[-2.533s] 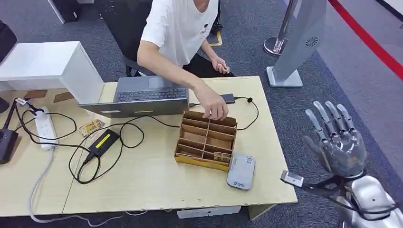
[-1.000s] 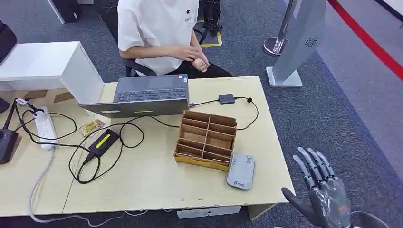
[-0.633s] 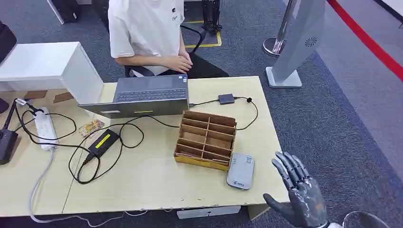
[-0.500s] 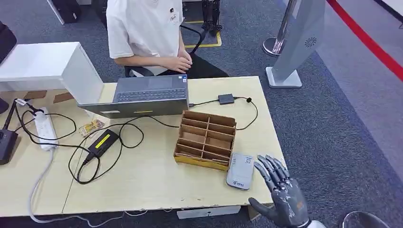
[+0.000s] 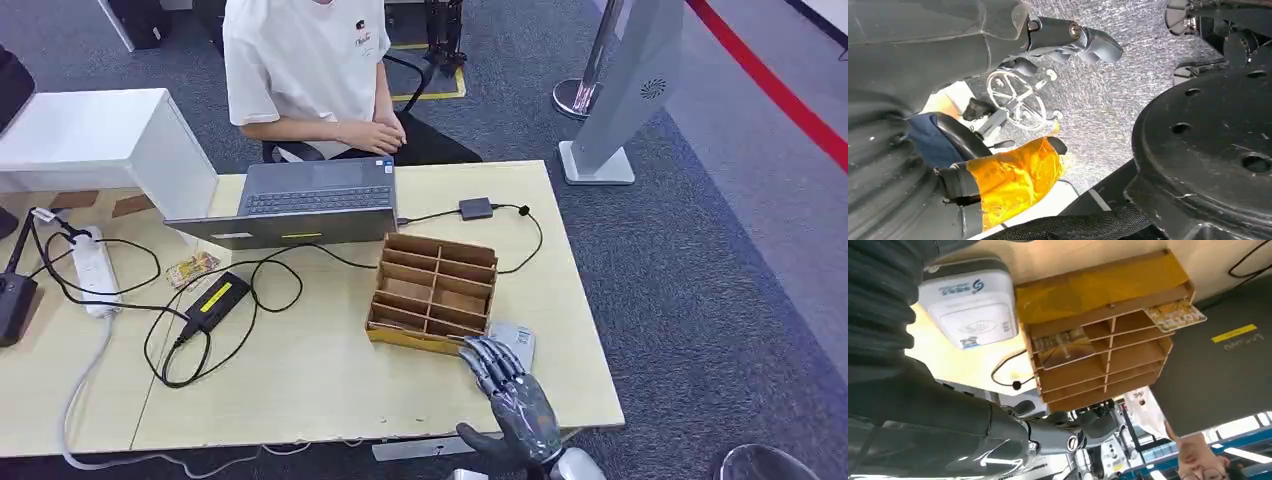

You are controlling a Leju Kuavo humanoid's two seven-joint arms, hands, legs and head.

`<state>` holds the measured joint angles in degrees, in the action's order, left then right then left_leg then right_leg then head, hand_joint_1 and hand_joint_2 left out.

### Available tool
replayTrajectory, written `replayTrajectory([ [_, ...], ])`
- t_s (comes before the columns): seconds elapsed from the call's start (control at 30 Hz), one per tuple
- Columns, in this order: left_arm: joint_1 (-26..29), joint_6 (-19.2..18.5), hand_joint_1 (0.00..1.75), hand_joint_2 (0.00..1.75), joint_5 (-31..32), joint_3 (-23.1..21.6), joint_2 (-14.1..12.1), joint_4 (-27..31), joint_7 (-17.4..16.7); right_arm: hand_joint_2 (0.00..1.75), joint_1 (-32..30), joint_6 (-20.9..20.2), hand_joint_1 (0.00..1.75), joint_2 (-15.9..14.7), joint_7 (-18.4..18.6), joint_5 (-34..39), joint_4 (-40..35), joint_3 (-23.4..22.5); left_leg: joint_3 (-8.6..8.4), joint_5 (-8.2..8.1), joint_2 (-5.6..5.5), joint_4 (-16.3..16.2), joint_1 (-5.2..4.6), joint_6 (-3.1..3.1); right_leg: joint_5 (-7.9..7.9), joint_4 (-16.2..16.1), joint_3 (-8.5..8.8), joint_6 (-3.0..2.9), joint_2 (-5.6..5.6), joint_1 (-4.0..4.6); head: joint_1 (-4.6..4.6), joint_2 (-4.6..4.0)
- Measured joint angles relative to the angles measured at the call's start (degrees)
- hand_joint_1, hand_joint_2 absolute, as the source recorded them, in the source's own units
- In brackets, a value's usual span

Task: Pass the card to the sensor for recognition and then transmit it.

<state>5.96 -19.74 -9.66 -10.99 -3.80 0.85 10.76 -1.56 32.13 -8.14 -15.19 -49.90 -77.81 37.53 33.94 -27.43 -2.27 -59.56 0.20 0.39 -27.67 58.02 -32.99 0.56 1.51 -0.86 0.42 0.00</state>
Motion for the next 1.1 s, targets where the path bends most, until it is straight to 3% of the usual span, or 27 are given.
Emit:
replayTrajectory([
  [0.53,-0.13,-0.46,0.00,1.75,1.71,-0.85,-1.01,0.00,-0.29,1.75,9.45,1.44,0.00,7.93,0.30,0.11,14.21,-0.04,-0.01,0.03,-0.01,0.00,0.01,-0.04,0.02,0.02,-0.01,-0.03,0.01,0.01,0.02,0.00],
  [1.1,-0.16,-0.44,0.00,1.75,2.32,-0.92,-1.25,0.00,-0.29,1.75,11.50,2.69,0.00,9.06,1.59,-0.61,19.08,-2.23,-0.01,0.02,0.00,-0.01,0.00,-0.03,0.02,0.01,-0.02,-0.03,0.01,0.00,0.02,0.02],
])
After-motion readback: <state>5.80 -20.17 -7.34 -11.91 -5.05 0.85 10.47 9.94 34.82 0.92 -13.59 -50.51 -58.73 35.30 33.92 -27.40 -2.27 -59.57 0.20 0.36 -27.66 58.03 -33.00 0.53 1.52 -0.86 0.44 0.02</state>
